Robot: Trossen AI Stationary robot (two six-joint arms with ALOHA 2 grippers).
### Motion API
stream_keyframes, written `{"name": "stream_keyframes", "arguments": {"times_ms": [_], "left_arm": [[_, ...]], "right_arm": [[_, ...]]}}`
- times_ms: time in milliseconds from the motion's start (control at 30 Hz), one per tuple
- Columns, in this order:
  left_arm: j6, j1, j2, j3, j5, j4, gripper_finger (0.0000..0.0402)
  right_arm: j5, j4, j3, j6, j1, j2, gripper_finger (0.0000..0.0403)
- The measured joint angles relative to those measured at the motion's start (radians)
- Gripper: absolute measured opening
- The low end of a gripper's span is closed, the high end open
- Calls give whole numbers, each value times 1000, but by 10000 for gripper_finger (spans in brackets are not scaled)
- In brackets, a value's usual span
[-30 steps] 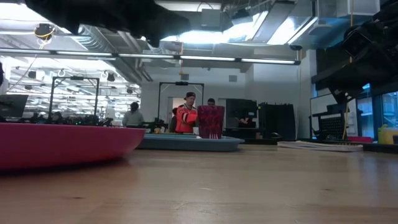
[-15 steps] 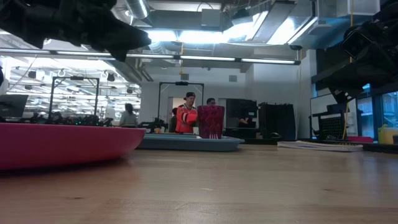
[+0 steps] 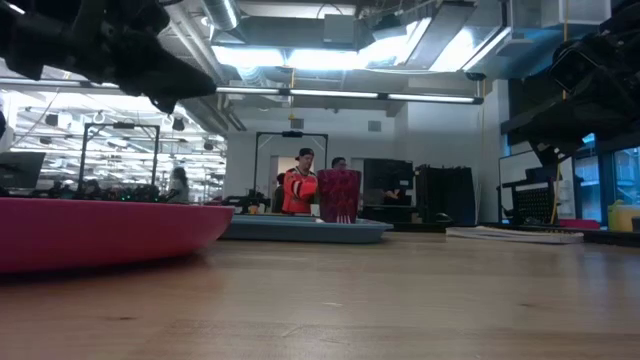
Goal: Pick and place plate/cup/fork/spoon on tray
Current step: Put the pink plate on the blue tray
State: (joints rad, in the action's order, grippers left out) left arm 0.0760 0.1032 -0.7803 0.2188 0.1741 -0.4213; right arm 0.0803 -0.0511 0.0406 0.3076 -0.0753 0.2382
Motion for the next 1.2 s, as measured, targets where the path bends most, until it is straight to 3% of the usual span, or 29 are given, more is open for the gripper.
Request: {"name": "stream_keyframes", "arguments": {"times_ms": [267,467,667,867,1067,1200], "left_arm": [[10,0,154,0,1,172,69],[208,1,223,0,5,211,69],[357,54,209,37,-50,214,69],[359,171,51,189,-2,310,69],[430,266,-115,460,74,756,69],[706,298,-198,619,124,1093,69]], "right_arm": [[0,2,0,-105,0,0,104],[0,3,0,-132,0,0,104],[0,4,0,-130,0,0,104],[0,8,0,-129,0,0,104],[0,9,0,-127,0,0,104],[0,9,0,-85,0,0,104]]}}
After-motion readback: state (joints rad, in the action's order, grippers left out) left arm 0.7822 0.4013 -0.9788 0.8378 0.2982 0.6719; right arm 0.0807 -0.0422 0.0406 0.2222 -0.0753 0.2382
